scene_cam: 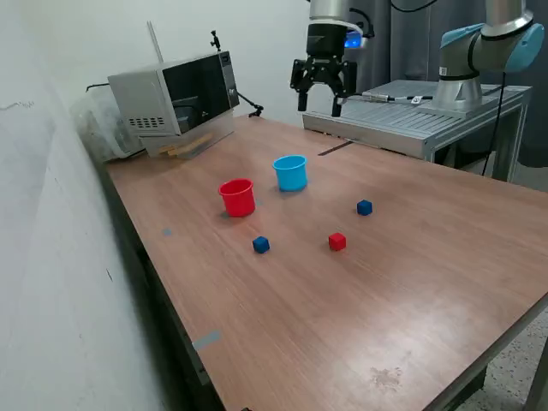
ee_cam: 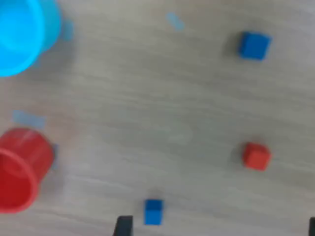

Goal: Place red objects in the red bin, and blue objects in the blue bin.

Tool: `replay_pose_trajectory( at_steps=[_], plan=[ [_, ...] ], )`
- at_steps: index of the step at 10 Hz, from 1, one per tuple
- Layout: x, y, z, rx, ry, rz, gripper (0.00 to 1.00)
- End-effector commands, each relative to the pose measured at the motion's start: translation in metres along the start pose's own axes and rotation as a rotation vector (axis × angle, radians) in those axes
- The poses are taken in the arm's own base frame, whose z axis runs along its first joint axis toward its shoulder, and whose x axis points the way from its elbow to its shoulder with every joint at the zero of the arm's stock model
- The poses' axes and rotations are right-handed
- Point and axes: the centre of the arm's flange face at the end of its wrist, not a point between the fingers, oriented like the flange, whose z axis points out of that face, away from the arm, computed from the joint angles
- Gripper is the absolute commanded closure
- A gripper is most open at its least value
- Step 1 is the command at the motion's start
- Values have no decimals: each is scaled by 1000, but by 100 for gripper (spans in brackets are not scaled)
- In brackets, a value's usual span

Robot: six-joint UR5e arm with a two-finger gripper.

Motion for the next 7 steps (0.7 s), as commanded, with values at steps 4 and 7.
replay_pose_trajectory(
  at_steps=[4,7],
  plan=[
    [89,38,51,38,34,219,0],
    [92,64,128,93,26,252,0]
  ],
)
